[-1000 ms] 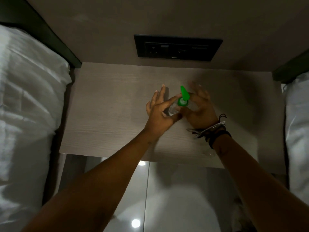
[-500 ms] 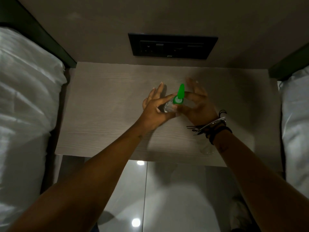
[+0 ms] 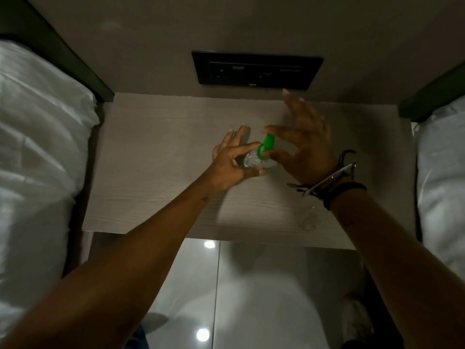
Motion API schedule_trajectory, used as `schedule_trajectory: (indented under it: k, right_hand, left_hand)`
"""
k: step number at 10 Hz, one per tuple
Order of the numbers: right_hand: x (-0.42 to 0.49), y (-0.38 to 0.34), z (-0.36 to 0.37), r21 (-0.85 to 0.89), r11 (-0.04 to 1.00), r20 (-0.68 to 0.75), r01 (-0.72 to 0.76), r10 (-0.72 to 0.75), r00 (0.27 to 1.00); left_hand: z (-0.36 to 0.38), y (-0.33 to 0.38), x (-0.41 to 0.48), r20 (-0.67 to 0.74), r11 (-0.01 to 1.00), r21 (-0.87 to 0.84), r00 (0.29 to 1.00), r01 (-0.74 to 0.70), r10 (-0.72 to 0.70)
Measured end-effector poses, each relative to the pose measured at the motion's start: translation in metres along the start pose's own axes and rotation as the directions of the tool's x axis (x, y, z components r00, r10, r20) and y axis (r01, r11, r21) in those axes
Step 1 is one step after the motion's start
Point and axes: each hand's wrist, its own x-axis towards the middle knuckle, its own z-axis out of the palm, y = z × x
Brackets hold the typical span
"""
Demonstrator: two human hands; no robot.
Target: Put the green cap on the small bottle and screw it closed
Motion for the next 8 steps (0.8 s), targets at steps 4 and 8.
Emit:
schedule_trajectory:
  k: [4, 8]
  right_hand:
    - [-0.018, -0.044, 0.028, -0.145, 0.95, -0.183, -0.277, 0.25, 0.951]
    - [-0.04, -0.057, -0.032, -0.307, 0.855, -0.198, -0.419, 0.373, 0.906]
  left_hand:
    - [0.002, 0.0, -0.003, -0.031, 1.0, -0.012, 0.999, 0.018, -0.019]
    - [-0.052, 0.037, -0.018, 0.041, 0.951, 0.277, 0.987, 0.136, -0.153]
